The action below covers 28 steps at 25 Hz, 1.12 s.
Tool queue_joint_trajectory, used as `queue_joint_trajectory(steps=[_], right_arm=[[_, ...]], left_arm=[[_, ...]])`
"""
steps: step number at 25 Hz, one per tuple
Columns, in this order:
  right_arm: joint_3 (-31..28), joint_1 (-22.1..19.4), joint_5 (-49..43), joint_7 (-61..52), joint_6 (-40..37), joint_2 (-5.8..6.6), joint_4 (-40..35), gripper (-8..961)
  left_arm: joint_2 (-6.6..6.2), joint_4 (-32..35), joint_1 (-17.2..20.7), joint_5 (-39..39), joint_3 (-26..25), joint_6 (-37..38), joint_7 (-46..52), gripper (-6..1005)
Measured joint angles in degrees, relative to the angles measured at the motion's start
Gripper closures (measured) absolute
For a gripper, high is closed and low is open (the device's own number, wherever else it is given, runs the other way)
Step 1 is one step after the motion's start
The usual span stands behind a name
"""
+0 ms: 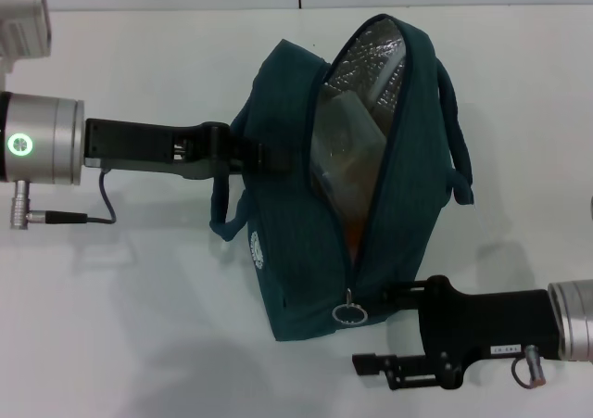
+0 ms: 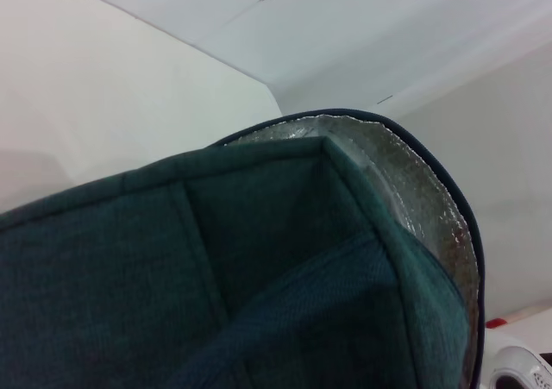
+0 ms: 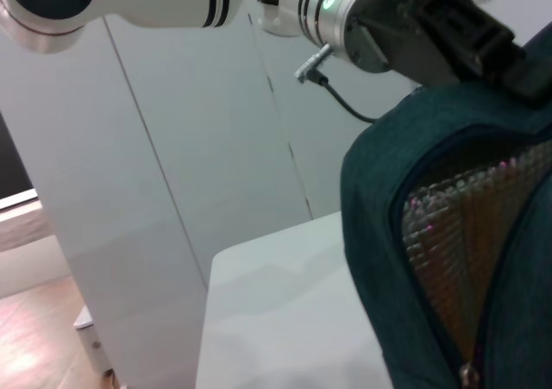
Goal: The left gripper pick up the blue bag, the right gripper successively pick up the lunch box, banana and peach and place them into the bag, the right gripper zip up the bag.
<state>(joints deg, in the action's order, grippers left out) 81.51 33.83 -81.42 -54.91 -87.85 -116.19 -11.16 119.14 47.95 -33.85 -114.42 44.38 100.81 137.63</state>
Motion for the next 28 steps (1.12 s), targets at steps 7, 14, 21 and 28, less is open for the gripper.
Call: queue_joint_trajectory(steps=[7,14,21,28], right_arm=[[0.13,0.03,0.74,0.26,0.50,0.00,-0.18,396],[0.21,0.32,0.74,-0.01,2.06,0.00,-0.18,678],[0.30,0.75,1.15,-0.09,2.60,0.00,-0.18,944],[1.02,1.08,1.33,-0.19,2.60,0.00,-0.18,940]], left_arm=[[-0.05,-0.05,-0.04,-0.01,0.00,0.00,0.00,956],[-0.01,-0.05,-0.30,-0.02,0.00,0.08,-0.52,956],[0.12,-0.05,-0.43,-0.01,0.07,0.20,-0.64,956],[0.20,-1.43,-0.70,0.11,0.10,0.27,-1.27,955]])
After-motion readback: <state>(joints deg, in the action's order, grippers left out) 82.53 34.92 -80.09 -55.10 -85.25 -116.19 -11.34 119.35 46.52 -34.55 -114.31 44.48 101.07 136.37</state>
